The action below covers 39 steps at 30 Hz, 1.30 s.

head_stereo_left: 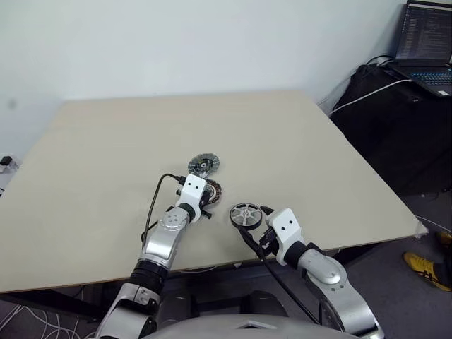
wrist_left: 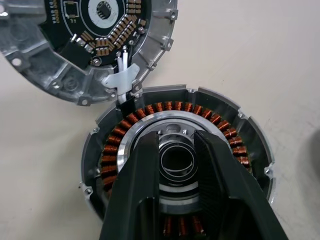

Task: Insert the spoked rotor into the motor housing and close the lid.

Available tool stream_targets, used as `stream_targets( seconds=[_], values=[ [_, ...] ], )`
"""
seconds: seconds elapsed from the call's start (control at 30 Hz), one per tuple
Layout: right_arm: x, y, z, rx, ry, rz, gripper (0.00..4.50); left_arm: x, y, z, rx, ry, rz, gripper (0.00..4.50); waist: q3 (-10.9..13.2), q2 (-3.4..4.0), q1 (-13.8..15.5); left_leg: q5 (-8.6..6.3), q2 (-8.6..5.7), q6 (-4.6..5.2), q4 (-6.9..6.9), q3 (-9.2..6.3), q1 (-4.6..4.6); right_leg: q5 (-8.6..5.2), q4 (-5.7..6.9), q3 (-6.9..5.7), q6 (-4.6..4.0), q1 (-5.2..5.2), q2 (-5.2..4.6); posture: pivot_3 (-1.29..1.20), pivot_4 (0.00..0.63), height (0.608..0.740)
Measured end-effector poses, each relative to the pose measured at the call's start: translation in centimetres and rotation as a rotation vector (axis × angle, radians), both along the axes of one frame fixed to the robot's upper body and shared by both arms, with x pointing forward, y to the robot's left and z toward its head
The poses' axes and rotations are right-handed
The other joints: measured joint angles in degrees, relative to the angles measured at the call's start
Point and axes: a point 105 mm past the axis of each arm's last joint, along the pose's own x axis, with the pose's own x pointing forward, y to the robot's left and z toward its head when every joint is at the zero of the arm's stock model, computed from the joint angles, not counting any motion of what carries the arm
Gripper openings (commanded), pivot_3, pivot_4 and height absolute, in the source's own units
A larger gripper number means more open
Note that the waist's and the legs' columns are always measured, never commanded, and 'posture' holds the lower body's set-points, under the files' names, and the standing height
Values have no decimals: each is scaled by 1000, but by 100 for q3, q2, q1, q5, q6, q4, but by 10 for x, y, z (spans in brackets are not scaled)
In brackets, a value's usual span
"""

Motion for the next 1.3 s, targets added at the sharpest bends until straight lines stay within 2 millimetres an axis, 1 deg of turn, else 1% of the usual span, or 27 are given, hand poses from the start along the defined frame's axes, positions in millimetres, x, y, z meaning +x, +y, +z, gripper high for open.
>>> stream_targets(
  seconds=[0.13,0.2,0.27,0.4,0.43,0.5,0.6,0.63,0.7,0.73,0.8,0.9,0.93,0.97,1.07,1.1,1.27,1.3],
  values=[
    [0,0,0,0,0,0,4500,2,0,0,-1,-3,0,686,0,0,-2,0,0,0,1,0,0,0,1,0,0,0,0,0,0,740],
    [0,0,0,0,0,0,4500,2,-1,0,-3,-2,1,1432,0,0,-1,0,0,0,1,0,0,0,1,0,0,0,0,0,0,740],
    [0,0,0,-1,0,0,4500,2,0,0,-4,-1,3,2015,0,0,-2,0,0,0,1,0,0,0,1,0,0,0,0,0,0,740],
    [0,0,0,-2,-1,1,4500,2,3,1,-7,-7,14,3359,0,-1,-2,0,0,0,1,0,0,0,1,0,0,0,0,0,0,740],
    [0,-1,0,-2,-1,2,4500,1,3,2,-12,-13,15,3359,0,0,-2,0,0,0,1,0,0,0,1,0,0,0,0,0,0,740],
    [-1,-1,0,-3,-2,2,4500,-5,2,12,-56,-54,4,3359,0,-1,-9,0,1,0,0,1,-1,0,-1,2,0,-1,-1,0,0,740],
    [-1,-1,0,-3,-5,5,4500,-16,0,33,-141,-127,-25,3359,1,-2,-8,0,1,0,0,1,-3,0,-1,2,-1,-3,-3,0,0,740],
    [-1,-1,0,-1,-6,8,4500,-19,1,41,-163,-150,-28,2945,1,-2,-8,0,1,0,1,0,-3,0,0,2,-1,-3,-3,0,0,740],
    [0,-1,1,3,-8,7,4500,-26,7,50,-186,-182,-25,2474,-1,2,-9,0,2,0,1,0,0,0,1,3,0,-1,-3,0,0,740],
    [1,0,2,11,-10,10,4500,-32,13,53,-192,-192,-13,2072,-2,3,-13,0,3,0,0,0,1,0,3,3,0,-2,-3,0,0,740],
    [4,3,5,34,-17,13,4500,-40,24,51,-187,-185,9,1416,-2,4,-16,0,4,0,0,0,3,0,7,2,0,-1,-2,0,0,740],
    [11,7,13,52,-35,25,3893,-53,41,44,-184,-159,58,431,-1,4,-14,0,4,0,0,0,4,0,7,3,0,-2,-3,0,0,740],
    [13,9,14,55,-35,32,3561,-57,46,43,-193,-155,75,81,0,4,-13,0,4,-1,0,0,4,0,6,3,0,-2,-4,0,0,740],
    [16,11,16,59,-31,40,3237,-63,52,41,-208,-154,97,0,0,5,-13,0,4,-1,0,0,4,0,6,3,-1,-2,-7,0,0,740],
    [23,20,19,59,-14,59,2196,-75,64,43,-240,-174,135,0,3,5,-10,-1,5,-1,-2,0,2,0,2,4,-1,-4,-13,0,0,740],
    [26,24,20,58,-11,68,1946,-78,66,43,-238,-183,139,0,4,5,-9,-1,4,-1,-3,0,1,0,2,3,-1,-4,-14,0,0,740],
    [40,50,20,22,26,139,250,-95,68,42,-195,-229,121,0,7,12,-14,-1,5,-1,-7,3,1,0,0,4,-1,-7,-12,0,0,740],
    [43,55,19,13,38,147,20,-97,67,42,-190,-237,118,0,7,11,-12,-1,5,-1,-7,3,0,0,0,3,-1,-8,-12,0,0,740]
  ],
)
